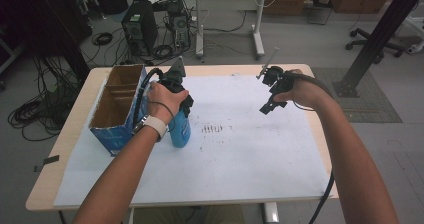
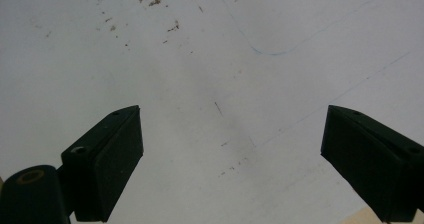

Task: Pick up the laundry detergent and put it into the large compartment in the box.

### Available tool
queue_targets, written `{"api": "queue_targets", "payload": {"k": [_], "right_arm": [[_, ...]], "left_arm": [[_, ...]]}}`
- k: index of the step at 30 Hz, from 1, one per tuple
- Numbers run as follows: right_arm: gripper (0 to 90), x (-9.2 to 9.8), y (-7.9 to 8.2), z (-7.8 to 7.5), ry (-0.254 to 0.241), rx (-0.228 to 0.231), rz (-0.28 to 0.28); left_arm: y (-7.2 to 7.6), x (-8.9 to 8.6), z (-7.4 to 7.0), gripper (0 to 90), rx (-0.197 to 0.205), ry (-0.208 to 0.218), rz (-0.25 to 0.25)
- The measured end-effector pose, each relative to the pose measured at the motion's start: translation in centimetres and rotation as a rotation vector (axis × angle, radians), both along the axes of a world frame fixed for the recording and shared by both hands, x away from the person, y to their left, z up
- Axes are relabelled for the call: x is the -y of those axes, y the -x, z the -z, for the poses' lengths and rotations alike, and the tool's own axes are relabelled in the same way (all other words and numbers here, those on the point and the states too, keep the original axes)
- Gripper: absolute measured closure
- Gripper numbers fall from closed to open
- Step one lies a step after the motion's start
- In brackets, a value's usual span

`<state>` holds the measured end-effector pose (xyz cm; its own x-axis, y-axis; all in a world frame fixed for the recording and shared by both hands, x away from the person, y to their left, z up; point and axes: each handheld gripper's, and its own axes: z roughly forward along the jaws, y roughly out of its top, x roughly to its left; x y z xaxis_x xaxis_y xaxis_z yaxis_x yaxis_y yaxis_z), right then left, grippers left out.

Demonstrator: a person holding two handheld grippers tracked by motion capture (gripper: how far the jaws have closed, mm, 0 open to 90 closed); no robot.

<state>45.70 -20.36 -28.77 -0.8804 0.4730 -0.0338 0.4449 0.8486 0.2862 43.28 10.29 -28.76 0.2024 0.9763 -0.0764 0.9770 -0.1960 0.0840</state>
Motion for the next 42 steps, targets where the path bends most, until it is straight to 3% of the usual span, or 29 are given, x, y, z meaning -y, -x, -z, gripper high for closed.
{"api": "queue_targets", "payload": {"k": [24, 42], "right_arm": [[9.9, 0.1, 0.2, -0.2, -0.002, 0.005, 0.003], [10.0, 0.0, 0.4, -0.3, -0.006, 0.009, -0.003]], "left_arm": [[0.0, -0.3, -0.5, 37.3, 0.024, -0.031, -0.002], [0.4, -0.5, -2.0, 37.3, 0.037, -0.023, 0.001]]}}
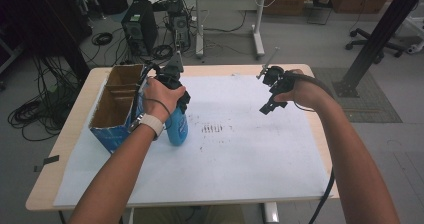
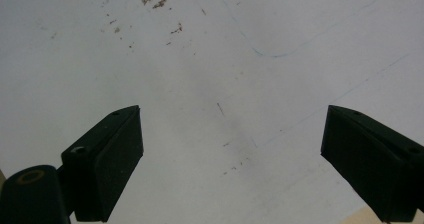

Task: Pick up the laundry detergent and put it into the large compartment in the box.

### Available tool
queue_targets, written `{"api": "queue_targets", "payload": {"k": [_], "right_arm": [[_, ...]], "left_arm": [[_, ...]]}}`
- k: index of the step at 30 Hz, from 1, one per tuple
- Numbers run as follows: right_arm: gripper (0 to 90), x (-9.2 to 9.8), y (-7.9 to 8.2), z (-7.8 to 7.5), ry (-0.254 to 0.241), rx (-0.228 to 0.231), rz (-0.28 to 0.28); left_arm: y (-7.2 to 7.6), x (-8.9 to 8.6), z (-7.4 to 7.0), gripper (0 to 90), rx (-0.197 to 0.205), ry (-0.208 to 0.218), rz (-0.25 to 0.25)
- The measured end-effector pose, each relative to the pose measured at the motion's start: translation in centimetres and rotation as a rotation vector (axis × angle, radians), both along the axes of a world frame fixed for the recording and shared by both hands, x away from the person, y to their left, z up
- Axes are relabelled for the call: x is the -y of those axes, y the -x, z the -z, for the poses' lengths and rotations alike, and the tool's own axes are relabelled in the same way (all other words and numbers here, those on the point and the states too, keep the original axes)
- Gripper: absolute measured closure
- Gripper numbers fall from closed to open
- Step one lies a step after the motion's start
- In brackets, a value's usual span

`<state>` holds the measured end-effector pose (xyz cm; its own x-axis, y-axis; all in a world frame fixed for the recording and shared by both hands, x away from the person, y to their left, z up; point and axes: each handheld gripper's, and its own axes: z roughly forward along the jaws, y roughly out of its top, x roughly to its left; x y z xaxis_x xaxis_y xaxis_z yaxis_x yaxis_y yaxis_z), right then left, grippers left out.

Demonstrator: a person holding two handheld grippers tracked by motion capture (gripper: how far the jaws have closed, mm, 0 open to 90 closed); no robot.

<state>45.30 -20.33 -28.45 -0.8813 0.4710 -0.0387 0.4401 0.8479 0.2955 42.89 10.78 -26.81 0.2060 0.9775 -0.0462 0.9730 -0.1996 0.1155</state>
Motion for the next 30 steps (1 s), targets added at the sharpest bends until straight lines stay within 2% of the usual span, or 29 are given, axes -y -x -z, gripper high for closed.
{"api": "queue_targets", "payload": {"k": [9, 19, 30], "right_arm": [[10.0, 0.1, 0.1, -0.1, -0.002, 0.004, 0.002], [10.0, 0.1, 0.2, -0.2, -0.005, 0.006, 0.001], [10.0, 0.2, 0.3, -0.3, -0.004, 0.007, 0.004]], "left_arm": [[0.2, -0.2, -1.3, 37.3, 0.017, -0.009, 0.001], [0.4, -0.5, -2.3, 37.3, 0.029, -0.002, -0.003], [0.6, -0.4, -4.2, 37.3, 0.043, 0.002, 0.007]]}}
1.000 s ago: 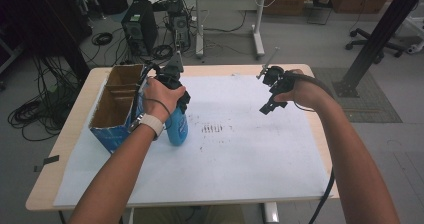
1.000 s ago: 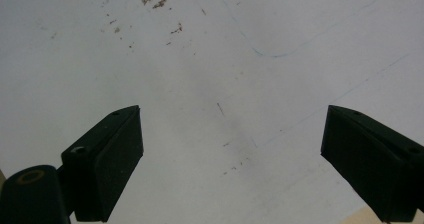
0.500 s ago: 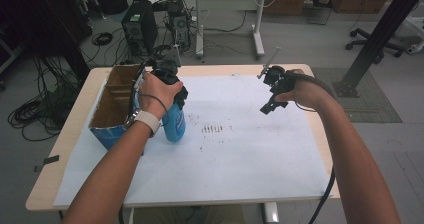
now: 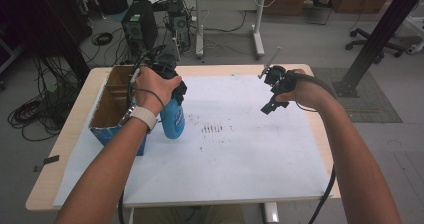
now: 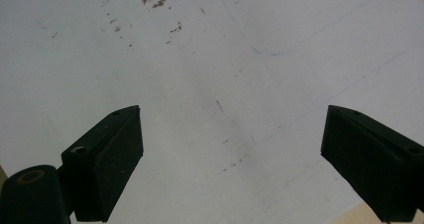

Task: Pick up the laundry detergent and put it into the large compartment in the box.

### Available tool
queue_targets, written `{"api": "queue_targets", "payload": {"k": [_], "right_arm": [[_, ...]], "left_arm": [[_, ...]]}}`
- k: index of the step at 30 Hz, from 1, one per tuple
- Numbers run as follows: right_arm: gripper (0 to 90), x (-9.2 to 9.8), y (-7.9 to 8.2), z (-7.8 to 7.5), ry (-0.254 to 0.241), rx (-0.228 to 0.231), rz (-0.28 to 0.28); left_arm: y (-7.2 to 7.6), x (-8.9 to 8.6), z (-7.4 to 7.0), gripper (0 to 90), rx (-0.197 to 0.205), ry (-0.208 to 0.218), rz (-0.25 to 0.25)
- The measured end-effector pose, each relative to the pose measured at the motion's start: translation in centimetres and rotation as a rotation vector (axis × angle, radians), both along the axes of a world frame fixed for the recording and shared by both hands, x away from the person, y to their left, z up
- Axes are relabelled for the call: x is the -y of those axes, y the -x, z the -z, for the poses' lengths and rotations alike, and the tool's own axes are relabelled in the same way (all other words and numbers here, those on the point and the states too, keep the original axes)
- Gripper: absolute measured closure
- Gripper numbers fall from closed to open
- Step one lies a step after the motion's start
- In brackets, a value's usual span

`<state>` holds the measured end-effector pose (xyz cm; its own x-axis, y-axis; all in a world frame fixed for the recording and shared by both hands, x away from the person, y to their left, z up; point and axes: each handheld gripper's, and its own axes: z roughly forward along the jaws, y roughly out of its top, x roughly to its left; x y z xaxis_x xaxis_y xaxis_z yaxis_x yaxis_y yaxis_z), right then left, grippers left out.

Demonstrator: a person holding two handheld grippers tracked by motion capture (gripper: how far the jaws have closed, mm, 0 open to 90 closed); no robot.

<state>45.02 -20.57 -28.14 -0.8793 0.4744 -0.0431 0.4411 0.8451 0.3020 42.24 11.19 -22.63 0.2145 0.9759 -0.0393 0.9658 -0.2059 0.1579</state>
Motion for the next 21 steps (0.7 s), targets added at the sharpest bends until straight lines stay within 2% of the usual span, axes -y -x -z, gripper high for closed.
{"api": "queue_targets", "payload": {"k": [4, 11, 21], "right_arm": [[10.0, 0.0, 0.0, 0.0, -0.001, 0.001, -0.002], [10.0, 0.1, 0.0, 0.0, 0.002, 0.003, -0.002], [10.0, -0.2, 0.0, 0.0, 0.003, 0.001, -0.005]], "left_arm": [[0.1, 0.1, -0.5, 37.3, 0.006, -0.003, 0.0], [0.3, 0.1, -2.3, 37.3, 0.026, -0.014, 0.01], [0.4, -0.1, -3.9, 37.3, 0.049, -0.008, 0.008]]}}
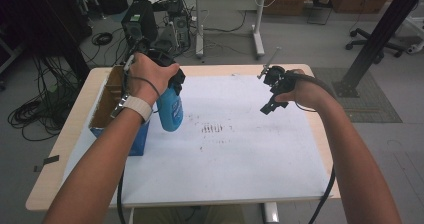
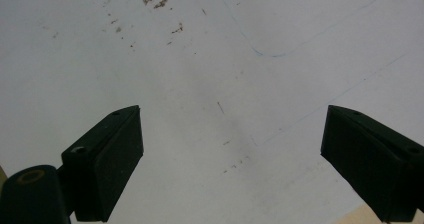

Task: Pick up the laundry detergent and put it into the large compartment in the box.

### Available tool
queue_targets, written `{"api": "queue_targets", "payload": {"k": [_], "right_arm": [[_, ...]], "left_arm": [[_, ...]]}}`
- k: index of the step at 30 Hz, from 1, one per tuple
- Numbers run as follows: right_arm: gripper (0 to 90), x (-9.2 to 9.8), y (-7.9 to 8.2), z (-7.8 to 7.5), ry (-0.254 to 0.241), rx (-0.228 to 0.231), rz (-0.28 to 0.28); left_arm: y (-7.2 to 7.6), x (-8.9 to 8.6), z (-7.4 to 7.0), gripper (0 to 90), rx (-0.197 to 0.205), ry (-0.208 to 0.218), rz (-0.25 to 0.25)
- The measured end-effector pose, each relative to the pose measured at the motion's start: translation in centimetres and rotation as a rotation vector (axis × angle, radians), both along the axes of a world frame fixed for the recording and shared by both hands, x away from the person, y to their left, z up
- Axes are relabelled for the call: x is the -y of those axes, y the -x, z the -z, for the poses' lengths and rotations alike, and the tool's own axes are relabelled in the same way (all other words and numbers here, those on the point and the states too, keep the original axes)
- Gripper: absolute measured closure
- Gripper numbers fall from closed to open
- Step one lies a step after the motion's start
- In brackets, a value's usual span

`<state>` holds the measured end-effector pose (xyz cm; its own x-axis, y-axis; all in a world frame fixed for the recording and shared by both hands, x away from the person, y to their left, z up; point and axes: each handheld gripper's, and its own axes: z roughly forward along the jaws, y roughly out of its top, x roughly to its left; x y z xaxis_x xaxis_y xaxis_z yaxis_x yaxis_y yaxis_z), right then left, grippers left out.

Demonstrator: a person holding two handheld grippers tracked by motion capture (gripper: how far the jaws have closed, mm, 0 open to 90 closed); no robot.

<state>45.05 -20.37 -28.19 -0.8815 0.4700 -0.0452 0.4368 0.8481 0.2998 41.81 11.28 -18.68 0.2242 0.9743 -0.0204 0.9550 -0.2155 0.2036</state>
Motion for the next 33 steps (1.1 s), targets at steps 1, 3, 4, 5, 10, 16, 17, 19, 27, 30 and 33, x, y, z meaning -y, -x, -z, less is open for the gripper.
{"api": "queue_targets", "payload": {"k": [1, 3, 4, 5, 10, 16, 17, 19, 27, 30, 33], "right_arm": [[10.0, 0.0, 0.0, 0.0, 0.001, 0.002, -0.001], [10.0, 0.0, 0.0, 0.0, 0.0, 0.002, -0.001], [10.0, 0.0, 0.0, 0.0, 0.002, 0.002, 0.0], [10.0, 0.0, 0.0, 0.0, 0.002, 0.002, -0.001], [10.0, 0.1, 0.0, 0.0, 0.004, 0.002, 0.0], [10.1, 0.0, 0.0, 0.0, 0.0, 0.001, 0.0], [10.0, 0.0, 0.0, 0.0, 0.001, 0.001, 0.0], [10.0, 0.1, 0.0, 0.0, 0.001, 0.0, 0.002], [10.0, 0.2, -0.1, 0.0, 0.001, 0.001, 0.005], [10.0, 0.2, -0.1, 0.0, 0.002, 0.002, 0.005], [10.0, 0.2, -0.1, -0.1, -0.001, 0.004, 0.008]], "left_arm": [[0.0, 0.0, -0.3, 37.3, 0.002, -0.006, 0.003], [0.0, 0.0, -0.5, 37.3, 0.003, -0.006, 0.0], [0.0, 0.0, -0.7, 37.3, 0.006, -0.008, 0.001], [0.1, 0.0, -1.1, 37.4, 0.01, -0.009, -0.002], [0.1, -0.1, -2.2, 37.3, 0.02, -0.01, -0.004], [0.2, -0.3, -3.5, 37.3, 0.039, -0.008, -0.008], [0.2, -0.4, -3.7, 37.3, 0.037, -0.007, -0.011], [0.2, -0.5, -3.9, 37.4, 0.041, -0.007, -0.008], [0.3, -1.3, -5.4, 37.3, 0.058, 0.003, -0.023], [0.4, -1.6, -5.9, 37.3, 0.062, 0.009, -0.03], [0.5, -1.9, -6.3, 37.3, 0.067, 0.007, -0.037]]}}
